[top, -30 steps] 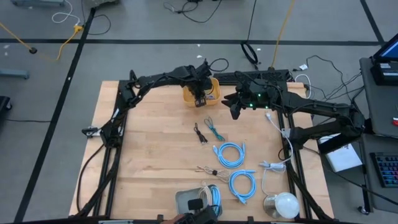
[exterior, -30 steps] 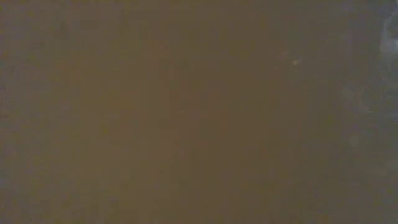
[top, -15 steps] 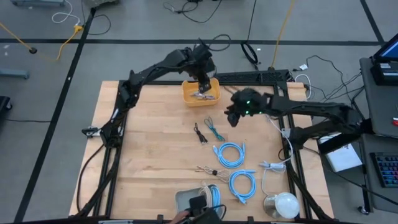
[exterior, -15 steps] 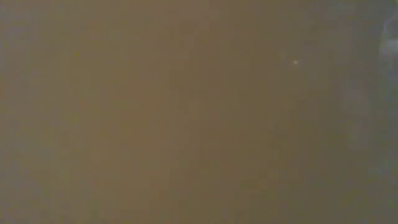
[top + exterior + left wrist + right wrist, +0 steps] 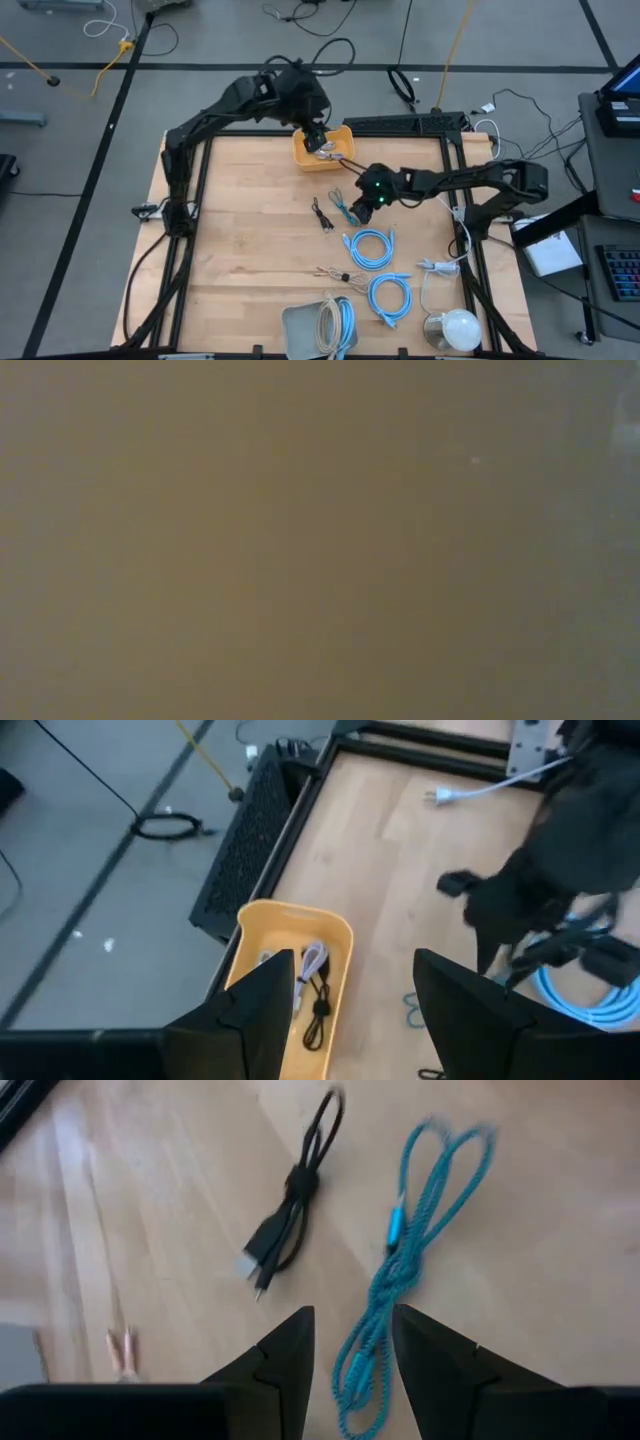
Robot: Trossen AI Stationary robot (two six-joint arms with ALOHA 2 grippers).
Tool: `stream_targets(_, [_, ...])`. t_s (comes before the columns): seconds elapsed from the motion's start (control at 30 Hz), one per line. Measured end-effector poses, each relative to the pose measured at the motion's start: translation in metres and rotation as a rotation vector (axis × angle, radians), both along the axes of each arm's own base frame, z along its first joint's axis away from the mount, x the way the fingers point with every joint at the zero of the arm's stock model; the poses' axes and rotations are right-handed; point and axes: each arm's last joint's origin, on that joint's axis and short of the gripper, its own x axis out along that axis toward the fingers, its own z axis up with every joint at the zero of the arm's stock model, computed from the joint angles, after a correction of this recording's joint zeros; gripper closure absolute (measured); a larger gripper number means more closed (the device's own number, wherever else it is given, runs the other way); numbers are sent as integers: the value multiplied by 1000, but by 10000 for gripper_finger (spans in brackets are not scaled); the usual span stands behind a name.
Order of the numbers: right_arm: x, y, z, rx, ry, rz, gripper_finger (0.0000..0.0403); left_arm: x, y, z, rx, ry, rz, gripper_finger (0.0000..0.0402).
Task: Sort cables into bins
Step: Put the blue patterned charger cable into the yellow bin
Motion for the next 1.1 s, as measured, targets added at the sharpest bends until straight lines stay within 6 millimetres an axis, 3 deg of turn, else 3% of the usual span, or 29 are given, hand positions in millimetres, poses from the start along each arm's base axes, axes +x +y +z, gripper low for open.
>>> stream_targets(0.27, [9,11,-15,36,23,13,271,-1,-36,10,49,19,-21,190])
stream_targets(0.77, [30,8,-53,81,-2,-29,273,4,-78,12,44,28,-86,190])
stream_targets(0.97, [31,8,-56,83,7,-30,328,-5,-85,19,57,22,-85,190])
stream_targets(1.1, [30,9,-37,78,-68,23,374,-8,-84,20,69,34,-71,190])
